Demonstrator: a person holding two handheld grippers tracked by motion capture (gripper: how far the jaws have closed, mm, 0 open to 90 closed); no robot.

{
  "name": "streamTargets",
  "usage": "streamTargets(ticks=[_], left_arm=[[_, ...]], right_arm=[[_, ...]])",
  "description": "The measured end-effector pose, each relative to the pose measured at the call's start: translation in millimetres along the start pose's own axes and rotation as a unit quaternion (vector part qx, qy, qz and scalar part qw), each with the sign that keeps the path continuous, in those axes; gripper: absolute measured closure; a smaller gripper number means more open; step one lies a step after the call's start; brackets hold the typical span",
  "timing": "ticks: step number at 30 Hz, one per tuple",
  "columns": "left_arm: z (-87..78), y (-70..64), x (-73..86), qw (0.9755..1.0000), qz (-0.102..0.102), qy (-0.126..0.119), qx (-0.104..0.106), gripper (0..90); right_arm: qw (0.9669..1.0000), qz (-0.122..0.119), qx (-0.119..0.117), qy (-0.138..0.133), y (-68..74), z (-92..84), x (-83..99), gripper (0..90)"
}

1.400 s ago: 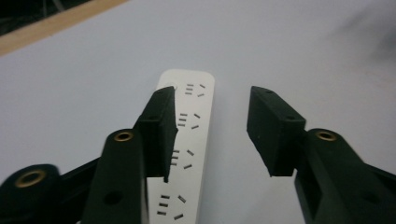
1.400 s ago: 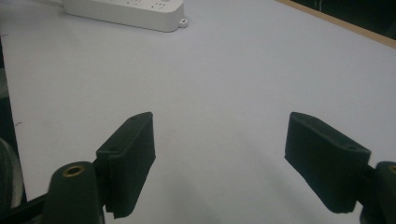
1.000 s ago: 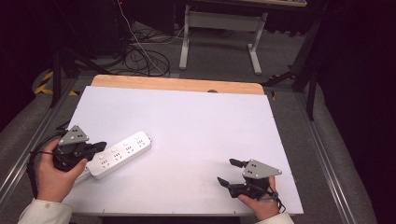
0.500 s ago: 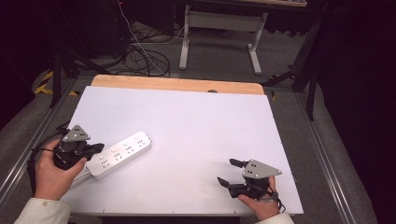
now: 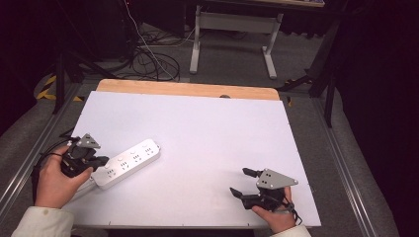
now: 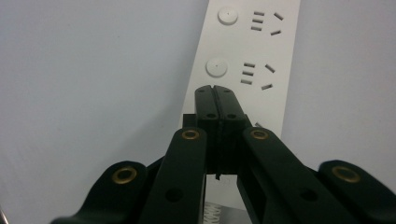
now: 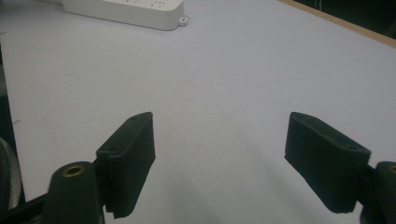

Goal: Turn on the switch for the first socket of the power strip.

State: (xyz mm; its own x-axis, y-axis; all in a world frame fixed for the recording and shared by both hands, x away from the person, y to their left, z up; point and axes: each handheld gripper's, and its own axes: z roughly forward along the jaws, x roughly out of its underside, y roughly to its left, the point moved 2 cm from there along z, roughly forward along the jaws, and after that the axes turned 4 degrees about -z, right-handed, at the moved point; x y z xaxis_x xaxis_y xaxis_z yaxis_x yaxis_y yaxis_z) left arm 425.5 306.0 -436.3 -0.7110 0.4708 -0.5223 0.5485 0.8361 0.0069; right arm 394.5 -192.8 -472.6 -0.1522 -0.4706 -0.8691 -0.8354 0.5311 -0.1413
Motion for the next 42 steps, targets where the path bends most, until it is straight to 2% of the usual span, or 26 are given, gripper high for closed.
streamTargets(ticks=[7,17,36,42], left_arm=[[4.7,3.7,-0.8,0.9998,-0.011,0.016,0.000,90.0],[12.0,4.6,-1.8,0.9995,-0.009,0.032,0.003,90.0],[18.3,6.6,0.1,0.9995,-0.005,0.032,0.000,90.0],[19.4,6.7,1.7,0.9996,-0.011,0.024,-0.003,90.0]], right_arm=[[1.0000,-0.002,0.000,0.001,-0.3,0.1,0.2,24.6],[1.0000,-0.001,-0.002,0.001,-0.4,0.8,0.6,24.6],[1.0000,0.000,-0.004,0.006,-0.5,1.7,1.2,24.5],[1.0000,-0.001,-0.002,0.005,-0.2,0.8,1.1,24.5]])
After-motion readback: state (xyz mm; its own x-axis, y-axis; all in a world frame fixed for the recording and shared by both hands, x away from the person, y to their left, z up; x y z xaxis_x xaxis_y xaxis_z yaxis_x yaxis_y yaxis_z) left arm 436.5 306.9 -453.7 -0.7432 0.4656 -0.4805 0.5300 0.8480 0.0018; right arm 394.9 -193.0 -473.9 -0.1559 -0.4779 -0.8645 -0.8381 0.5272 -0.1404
